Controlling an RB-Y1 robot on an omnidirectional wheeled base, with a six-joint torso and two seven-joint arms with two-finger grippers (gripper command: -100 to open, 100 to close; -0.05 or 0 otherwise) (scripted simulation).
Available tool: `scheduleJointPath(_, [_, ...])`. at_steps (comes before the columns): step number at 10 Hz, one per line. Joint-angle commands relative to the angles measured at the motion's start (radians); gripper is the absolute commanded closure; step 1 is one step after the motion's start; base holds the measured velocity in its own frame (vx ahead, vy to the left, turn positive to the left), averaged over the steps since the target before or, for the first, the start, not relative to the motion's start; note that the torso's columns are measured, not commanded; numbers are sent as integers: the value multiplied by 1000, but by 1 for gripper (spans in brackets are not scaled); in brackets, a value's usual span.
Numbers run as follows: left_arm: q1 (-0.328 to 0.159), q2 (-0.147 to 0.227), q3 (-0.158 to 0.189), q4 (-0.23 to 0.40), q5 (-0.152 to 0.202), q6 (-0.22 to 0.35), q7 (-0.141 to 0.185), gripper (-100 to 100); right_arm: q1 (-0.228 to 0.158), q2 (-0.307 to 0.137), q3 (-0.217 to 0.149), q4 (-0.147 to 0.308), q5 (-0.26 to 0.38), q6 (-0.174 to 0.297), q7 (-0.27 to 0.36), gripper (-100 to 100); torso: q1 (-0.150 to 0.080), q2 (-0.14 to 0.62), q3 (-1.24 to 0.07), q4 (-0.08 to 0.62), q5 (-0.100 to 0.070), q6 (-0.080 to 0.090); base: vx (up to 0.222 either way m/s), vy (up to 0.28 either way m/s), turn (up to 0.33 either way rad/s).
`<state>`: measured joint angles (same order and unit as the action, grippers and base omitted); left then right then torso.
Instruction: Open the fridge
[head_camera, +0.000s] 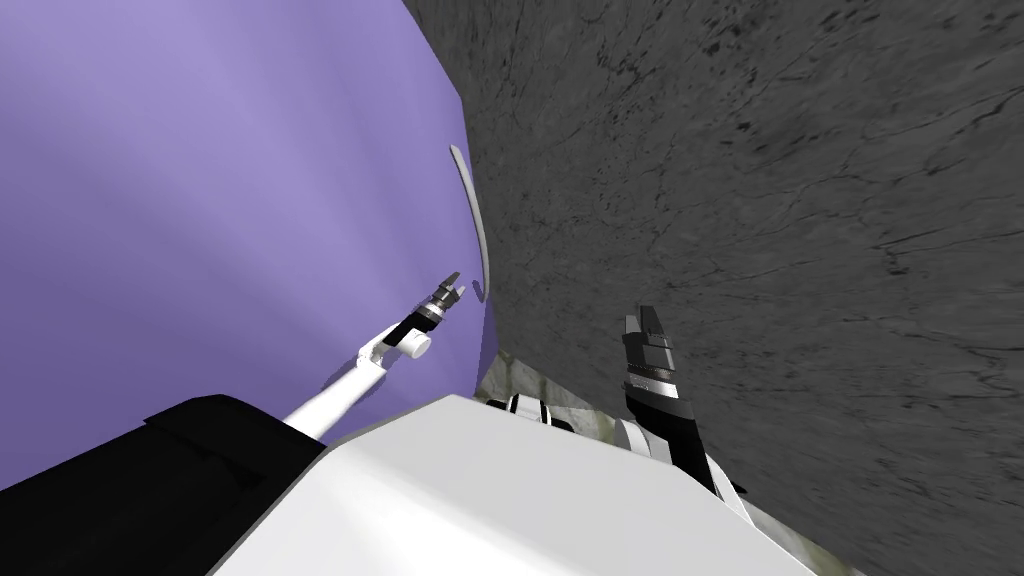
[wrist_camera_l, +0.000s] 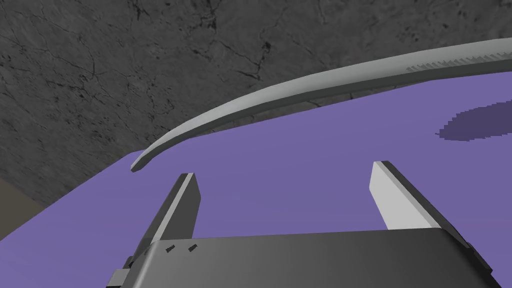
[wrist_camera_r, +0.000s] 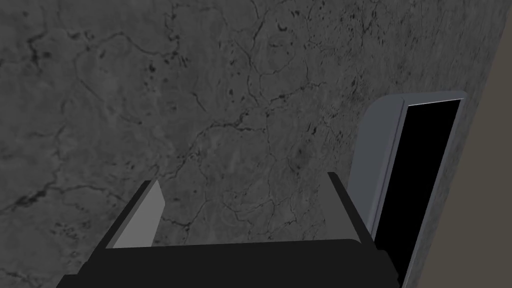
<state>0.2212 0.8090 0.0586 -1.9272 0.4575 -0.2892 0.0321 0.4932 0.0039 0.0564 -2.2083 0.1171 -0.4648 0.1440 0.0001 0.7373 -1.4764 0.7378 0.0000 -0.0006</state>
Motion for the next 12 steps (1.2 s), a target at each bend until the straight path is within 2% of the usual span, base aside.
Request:
scheduleJointPath(1, [-14,61,1,41,34,17,-10,-100,0,0,0,0,0,0,0,0,0,1,0,0,0,1,-26,-11,-106])
scheduleJointPath(3, [-47,138,3,114,95,56,-26,-100,0,0,0,0,0,0,0,0,0,1,0,0,0,1,-39,-22,-254])
scheduleJointPath(4, [-47,158,3,114,95,56,-26,-100,0,0,0,0,0,0,0,0,-1,1,1,0,0,1,-37,-15,-103])
scheduleJointPath(5, [-64,191,4,152,126,76,-34,-100,0,0,0,0,0,0,0,0,0,1,1,0,0,0,-29,-18,-175])
scheduleJointPath(6, [-64,206,4,152,126,76,-34,-100,0,0,0,0,0,0,0,0,0,0,0,0,0,1,-23,-12,-101])
scheduleJointPath(7, [-80,247,5,191,156,96,-43,-100,0,0,0,0,0,0,0,0,0,0,0,0,0,0,-36,-37,-134])
scheduleJointPath(8, [-80,254,5,191,156,96,-43,-100,0,0,0,0,0,0,0,0,2,-2,-2,1,-3,2,-26,-14,-112])
scheduleJointPath(9, [-97,287,6,231,185,116,-51,-100,0,0,0,0,0,0,0,0,2,-2,-2,0,-1,1,-40,-33,-208])
scheduleJointPath(10, [-97,301,6,231,185,116,-51,-100,0,0,0,0,0,0,0,0,6,-5,-6,1,-4,5,-36,-19,-99])
scheduleJointPath(11, [-114,338,7,270,214,136,-59,-100,0,0,0,0,0,0,0,0,6,-7,-6,0,-1,2,-36,-27,-138])
scheduleJointPath(12, [-114,348,7,270,214,136,-59,-100,0,0,0,0,0,0,0,0,7,-8,-8,1,-4,5,-28,-22,-104])
